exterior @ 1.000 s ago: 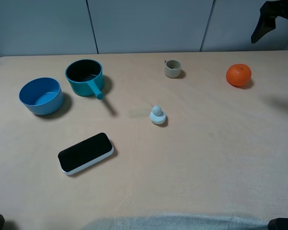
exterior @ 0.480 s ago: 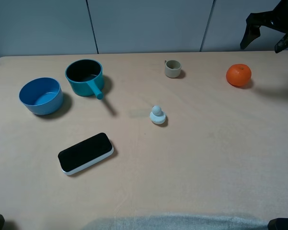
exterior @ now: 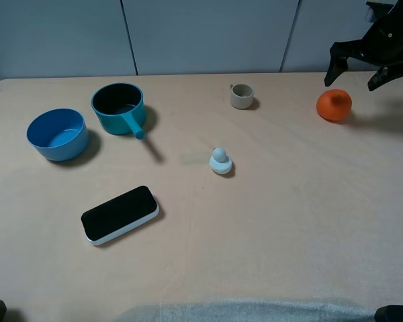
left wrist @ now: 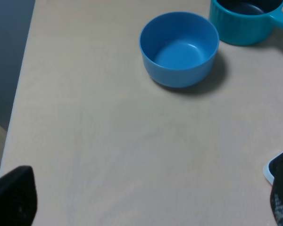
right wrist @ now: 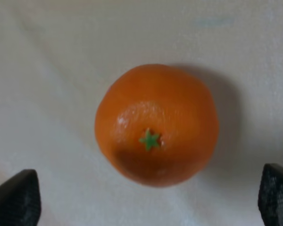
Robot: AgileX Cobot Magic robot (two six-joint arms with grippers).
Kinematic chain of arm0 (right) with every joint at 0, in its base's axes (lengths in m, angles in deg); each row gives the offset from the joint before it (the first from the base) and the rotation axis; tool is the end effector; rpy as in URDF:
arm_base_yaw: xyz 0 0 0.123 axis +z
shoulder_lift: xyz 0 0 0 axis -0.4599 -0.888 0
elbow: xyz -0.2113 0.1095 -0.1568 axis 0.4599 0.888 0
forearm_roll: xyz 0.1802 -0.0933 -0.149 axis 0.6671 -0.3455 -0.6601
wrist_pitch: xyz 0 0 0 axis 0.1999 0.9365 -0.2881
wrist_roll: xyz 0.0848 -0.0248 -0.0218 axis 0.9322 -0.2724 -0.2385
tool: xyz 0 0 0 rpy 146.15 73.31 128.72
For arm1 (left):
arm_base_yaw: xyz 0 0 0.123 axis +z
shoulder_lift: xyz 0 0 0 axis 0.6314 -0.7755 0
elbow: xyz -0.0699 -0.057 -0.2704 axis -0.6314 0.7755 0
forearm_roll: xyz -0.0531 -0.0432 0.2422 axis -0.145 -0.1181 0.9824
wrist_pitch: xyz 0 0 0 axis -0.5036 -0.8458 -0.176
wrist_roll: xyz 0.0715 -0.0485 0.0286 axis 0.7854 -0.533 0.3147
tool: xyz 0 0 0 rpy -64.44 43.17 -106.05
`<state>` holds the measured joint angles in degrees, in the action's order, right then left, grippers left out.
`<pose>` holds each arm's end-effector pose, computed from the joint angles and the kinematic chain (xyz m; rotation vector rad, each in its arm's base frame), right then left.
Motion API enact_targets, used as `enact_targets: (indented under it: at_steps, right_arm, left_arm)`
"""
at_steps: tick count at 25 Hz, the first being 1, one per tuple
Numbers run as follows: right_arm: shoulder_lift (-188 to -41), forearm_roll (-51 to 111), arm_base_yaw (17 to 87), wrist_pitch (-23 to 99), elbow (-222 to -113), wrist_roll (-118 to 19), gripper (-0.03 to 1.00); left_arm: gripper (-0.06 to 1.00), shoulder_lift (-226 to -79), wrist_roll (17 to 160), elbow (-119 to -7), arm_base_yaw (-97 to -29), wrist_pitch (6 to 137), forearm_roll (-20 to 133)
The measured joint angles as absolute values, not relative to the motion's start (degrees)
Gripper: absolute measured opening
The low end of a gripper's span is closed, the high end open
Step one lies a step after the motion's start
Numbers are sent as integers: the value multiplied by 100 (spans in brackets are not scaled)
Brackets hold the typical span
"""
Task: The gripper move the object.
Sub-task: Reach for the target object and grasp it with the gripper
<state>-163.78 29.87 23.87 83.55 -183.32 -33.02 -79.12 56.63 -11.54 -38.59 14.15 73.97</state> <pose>0.4474 -0.0179 0.1797 0.0193 2.8888 0.1328 -0.0044 0.0051 0.2740 0.0241 2.0539 0.1064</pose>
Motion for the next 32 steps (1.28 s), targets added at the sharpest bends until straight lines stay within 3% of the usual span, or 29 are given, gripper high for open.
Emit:
enact_targets:
  at_steps: [32]
  right_arm:
    - [-17355, 3188, 2323, 7844, -18530, -3585, 69]
  left_arm:
    - [99, -7912, 5663, -1154, -3859, 1415, 7397]
